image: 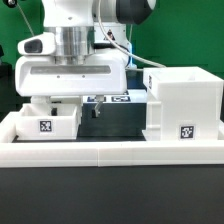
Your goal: Assemble drawer
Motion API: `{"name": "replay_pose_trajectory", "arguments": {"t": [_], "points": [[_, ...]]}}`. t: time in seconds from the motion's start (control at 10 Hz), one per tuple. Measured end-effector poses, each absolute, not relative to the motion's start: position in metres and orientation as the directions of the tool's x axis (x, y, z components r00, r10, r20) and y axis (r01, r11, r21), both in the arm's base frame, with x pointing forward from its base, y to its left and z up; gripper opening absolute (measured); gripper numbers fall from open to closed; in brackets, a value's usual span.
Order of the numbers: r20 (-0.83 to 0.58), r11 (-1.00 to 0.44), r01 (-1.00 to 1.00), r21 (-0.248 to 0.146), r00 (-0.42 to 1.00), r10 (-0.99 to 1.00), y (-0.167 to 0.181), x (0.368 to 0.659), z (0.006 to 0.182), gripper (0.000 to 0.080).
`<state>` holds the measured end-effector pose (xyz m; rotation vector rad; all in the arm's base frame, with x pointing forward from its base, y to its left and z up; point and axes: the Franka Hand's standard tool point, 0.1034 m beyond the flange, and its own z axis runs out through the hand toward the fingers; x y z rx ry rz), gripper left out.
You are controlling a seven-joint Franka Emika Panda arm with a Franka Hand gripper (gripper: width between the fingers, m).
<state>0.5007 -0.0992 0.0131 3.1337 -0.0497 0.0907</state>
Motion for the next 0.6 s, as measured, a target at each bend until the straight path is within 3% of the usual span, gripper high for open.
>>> {"name": "replay_pose_trajectory", "arguments": {"t": [0.5,0.6], "points": [[0.06,-0.999,-0.032,0.014,0.998,-0.031,-0.1001,0.4991,0.0073,0.0649],[0.06,-0.999,-0.032,0.014,0.998,-0.031,-0.1004,0.499,0.0073,0.0535]]}}
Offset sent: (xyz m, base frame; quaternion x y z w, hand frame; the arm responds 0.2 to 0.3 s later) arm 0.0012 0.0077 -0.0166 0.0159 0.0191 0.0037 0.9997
